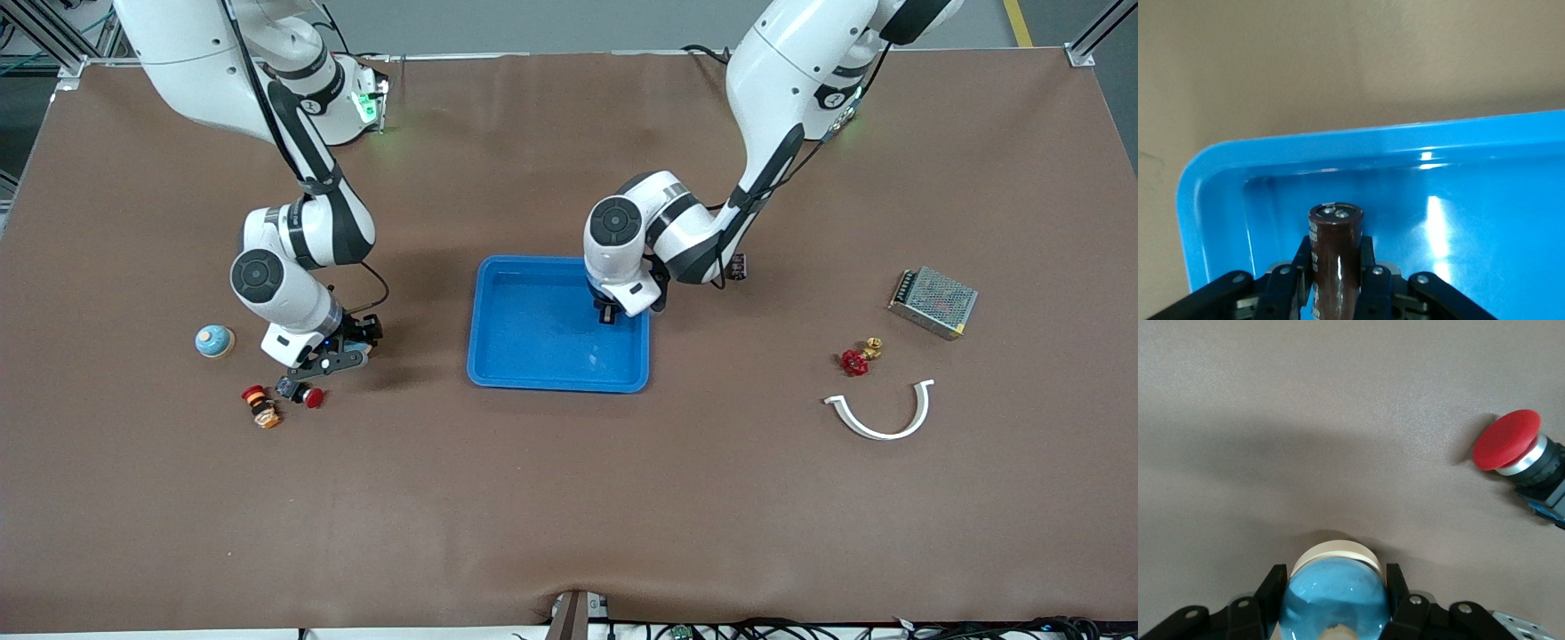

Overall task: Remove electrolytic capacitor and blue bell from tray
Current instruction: 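Carry the bell toward the first bell while the left gripper lifts the capacitor, then place the bell beside the breaker while the left gripper carries the capacitor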

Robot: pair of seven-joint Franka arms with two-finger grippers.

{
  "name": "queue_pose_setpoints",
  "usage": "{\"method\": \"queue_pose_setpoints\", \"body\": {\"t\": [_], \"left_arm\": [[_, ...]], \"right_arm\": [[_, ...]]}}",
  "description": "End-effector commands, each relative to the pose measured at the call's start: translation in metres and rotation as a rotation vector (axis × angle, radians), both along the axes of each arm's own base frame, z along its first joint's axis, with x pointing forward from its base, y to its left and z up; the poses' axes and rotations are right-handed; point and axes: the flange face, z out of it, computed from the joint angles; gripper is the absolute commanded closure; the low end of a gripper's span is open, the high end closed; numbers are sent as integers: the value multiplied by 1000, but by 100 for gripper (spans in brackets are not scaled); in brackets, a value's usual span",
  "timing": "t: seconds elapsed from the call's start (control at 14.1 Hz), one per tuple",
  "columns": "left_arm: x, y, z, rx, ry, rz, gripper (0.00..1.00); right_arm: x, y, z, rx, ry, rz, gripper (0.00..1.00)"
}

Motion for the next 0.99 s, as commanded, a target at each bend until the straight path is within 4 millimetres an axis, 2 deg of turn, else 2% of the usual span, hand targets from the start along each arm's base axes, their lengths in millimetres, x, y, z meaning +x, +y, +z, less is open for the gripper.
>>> {"method": "queue_pose_setpoints", "body": {"t": [0.0,0.21,0.43,0.64,0.85,0.92], "left_arm": [[7,-8,19,23,-4,-41,100],[18,-9,36,25,0,-87,100],[21,-7,51,15,1,-239,100],[26,3,69,27,22,-407,100],[33,14,72,28,39,-509,100],[37,22,70,34,57,-543,100]], "right_arm": [[-4,0,-1,-2,-11,17,53],[-4,0,-2,-3,-10,17,53],[-4,-1,-6,-2,-18,15,53],[-5,0,-9,-4,-20,18,53],[-5,0,-10,-4,-18,17,51],[-5,0,-9,-4,-20,18,47]]}}
